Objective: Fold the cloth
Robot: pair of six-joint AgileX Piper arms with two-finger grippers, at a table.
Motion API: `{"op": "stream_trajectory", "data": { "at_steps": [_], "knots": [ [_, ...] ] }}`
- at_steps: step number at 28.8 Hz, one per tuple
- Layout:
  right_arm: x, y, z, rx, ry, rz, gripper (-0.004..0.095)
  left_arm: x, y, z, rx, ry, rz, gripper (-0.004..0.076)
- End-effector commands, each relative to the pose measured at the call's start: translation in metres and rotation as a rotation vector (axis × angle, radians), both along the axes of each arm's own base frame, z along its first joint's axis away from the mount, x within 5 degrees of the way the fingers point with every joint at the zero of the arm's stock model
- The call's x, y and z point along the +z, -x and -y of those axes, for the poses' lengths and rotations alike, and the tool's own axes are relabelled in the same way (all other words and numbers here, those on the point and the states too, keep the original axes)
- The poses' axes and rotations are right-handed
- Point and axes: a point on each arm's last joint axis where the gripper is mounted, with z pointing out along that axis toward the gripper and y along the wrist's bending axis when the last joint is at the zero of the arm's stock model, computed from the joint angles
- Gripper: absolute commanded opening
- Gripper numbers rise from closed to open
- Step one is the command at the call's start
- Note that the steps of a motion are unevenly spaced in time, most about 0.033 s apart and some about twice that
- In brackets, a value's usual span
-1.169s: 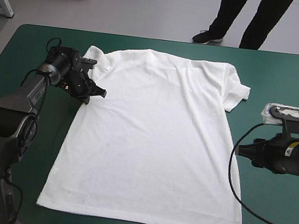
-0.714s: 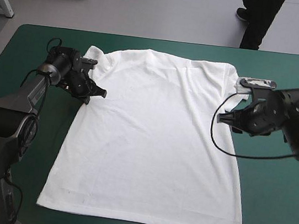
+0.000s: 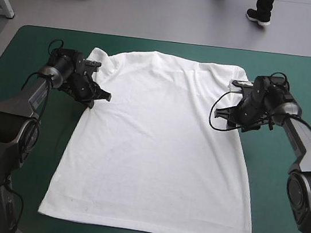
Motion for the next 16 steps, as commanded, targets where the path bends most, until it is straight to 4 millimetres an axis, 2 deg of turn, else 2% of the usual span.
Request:
{"op": "stream_trajectory", "data": {
  "at_steps": [1, 6, 11, 14, 16],
  "knots": [
    [0.016, -0.006, 0.002, 0.006, 0.002, 0.093, 0.0445, 0.021, -0.001, 0.009, 0.011, 0.066, 0.076, -0.0022],
    [-0.002, -0.016, 0.001, 0.005, 0.004, 0.073, 0.0445, 0.021, -0.001, 0.009, 0.011, 0.066, 0.076, -0.0022],
    [-0.009, -0.024, -0.001, -0.005, 0.004, 0.063, 0.044, 0.021, 0.0, 0.009, 0.012, 0.069, 0.073, -0.0022],
    [-0.011, -0.028, 0.001, -0.011, 0.004, 0.062, 0.0388, 0.021, 0.0, 0.009, 0.012, 0.068, 0.071, -0.0022],
    [-0.014, -0.028, 0.001, -0.011, 0.007, 0.048, 0.031, 0.021, 0.0, 0.009, 0.008, 0.068, 0.071, -0.0022]
  ]
}}
